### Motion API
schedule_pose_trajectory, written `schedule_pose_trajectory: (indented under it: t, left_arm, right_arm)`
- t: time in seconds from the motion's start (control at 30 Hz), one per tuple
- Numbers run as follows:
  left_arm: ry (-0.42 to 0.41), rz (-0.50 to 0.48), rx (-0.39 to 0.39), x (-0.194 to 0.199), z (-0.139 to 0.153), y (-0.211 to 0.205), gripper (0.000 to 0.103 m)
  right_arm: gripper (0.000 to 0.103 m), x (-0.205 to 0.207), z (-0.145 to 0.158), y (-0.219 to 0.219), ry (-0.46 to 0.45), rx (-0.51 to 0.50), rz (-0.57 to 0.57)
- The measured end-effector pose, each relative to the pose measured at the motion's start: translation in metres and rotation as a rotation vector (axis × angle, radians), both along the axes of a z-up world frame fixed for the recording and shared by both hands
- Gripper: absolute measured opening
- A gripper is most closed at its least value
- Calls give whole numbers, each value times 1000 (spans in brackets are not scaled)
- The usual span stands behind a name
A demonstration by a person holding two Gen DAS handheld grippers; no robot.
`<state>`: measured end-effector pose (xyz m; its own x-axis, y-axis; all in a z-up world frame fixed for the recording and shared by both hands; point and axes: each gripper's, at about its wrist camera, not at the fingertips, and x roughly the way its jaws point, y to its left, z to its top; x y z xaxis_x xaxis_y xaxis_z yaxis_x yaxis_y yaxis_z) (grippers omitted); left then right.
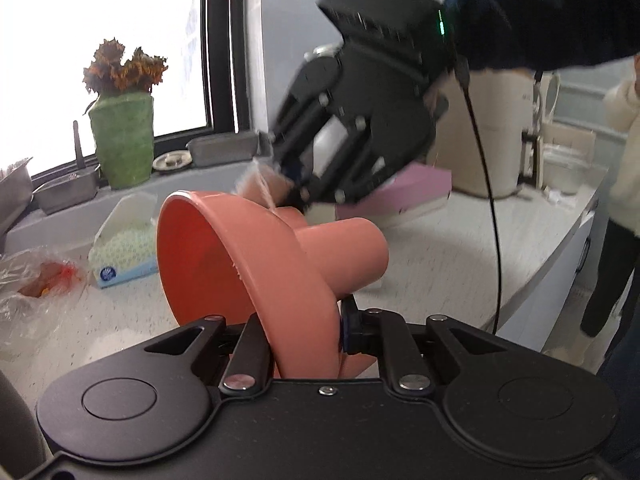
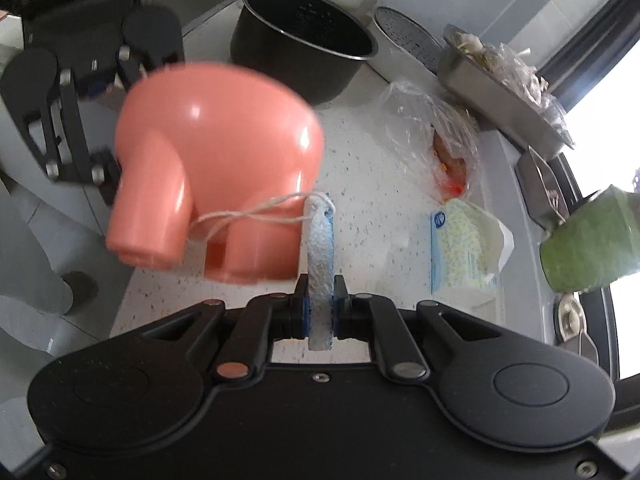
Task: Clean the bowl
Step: 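Turn the bowl upside down with the left tool while the right tool scrubs its feet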
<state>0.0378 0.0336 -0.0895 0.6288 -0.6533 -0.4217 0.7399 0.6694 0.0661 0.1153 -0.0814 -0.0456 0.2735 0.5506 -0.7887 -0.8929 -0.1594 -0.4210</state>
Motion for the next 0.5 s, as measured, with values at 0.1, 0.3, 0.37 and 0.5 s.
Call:
schedule_pose_trajectory:
  t: [0.1,0.3,0.37,0.5]
  left_arm:
    - [-3,-25,12,0,2,-3,14]
    - [61,-31,-75,3,6,3,14]
    - [61,-48,-76,3,11,2,14]
    - [41,-103,-62,-2,27,-2,14]
  right_arm:
    - [11,0,0,-9,16,8,-21]
    - [11,1,-1,-30,21,27,-61]
    - [11,-2,0,-39,17,43,-72]
    - [11,-11,12,-57,2,82,-74]
